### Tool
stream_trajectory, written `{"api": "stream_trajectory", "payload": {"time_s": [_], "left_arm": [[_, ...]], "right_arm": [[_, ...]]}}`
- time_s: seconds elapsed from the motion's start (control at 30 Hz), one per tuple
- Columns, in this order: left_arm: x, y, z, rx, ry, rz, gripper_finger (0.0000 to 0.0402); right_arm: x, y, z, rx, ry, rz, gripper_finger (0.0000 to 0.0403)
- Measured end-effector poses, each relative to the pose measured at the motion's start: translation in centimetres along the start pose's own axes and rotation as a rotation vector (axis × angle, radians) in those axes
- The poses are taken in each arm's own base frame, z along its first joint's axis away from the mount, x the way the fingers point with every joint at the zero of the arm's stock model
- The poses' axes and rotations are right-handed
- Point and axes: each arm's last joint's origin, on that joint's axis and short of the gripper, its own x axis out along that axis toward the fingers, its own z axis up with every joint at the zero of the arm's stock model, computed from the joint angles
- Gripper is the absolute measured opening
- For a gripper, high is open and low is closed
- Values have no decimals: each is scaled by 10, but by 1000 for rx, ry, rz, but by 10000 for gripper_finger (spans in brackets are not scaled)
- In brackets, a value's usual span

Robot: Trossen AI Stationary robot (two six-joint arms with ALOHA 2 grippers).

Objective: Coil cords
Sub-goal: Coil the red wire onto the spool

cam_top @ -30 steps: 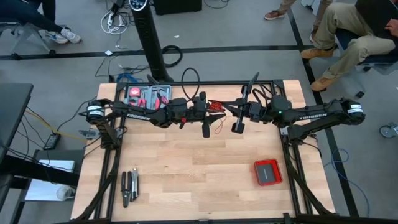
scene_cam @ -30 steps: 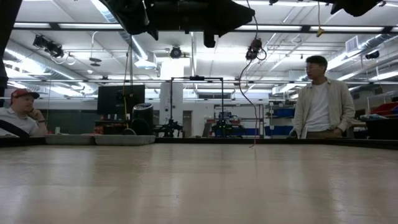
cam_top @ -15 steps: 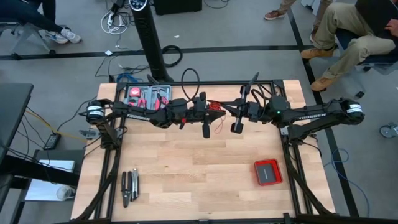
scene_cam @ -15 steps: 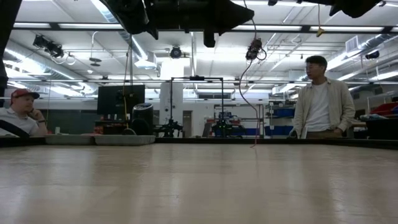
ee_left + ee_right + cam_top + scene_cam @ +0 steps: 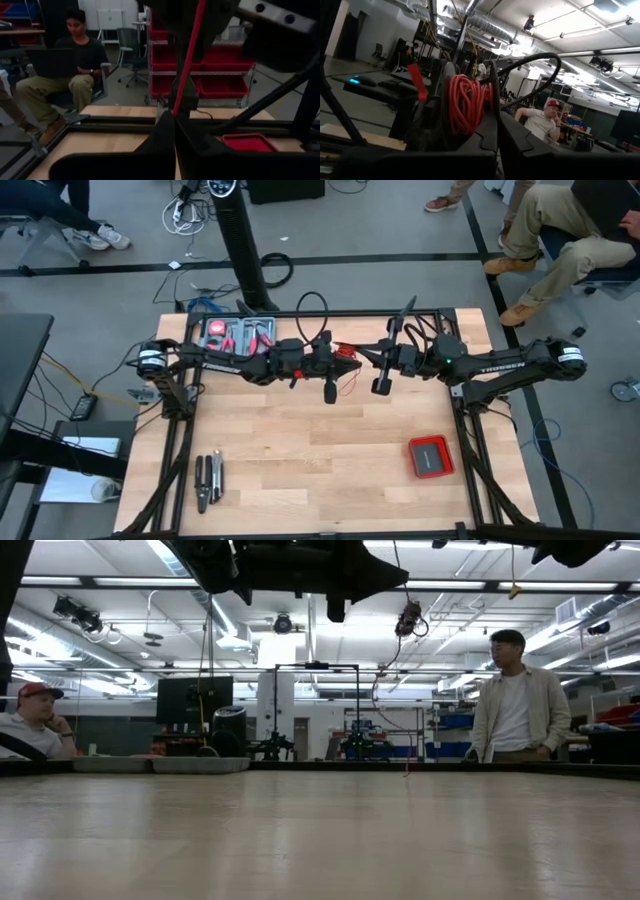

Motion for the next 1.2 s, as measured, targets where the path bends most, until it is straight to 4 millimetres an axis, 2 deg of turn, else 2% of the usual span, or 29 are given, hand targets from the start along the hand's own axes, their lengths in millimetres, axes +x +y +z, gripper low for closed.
{"api": "stream_trajectory", "payload": {"time_s": [0.23,0.37,0.47,0.63,0.87,1.2], "left_arm": [[-12,6,6,60,128,29,1],[-22,12,17,74,153,53,1],[-26,14,22,73,161,58,1],[-26,12,26,70,164,39,1],[-26,12,27,58,274,17,0],[-25,12,29,65,272,22,0]], "right_arm": [[-10,0,3,-7,99,22,0],[-20,-3,7,18,145,44,0],[-26,-2,3,32,226,73,0],[-30,-1,-3,17,316,82,0],[-33,-3,-8,-6,384,71,0],[-46,-7,-8,-25,467,75,0]]}}
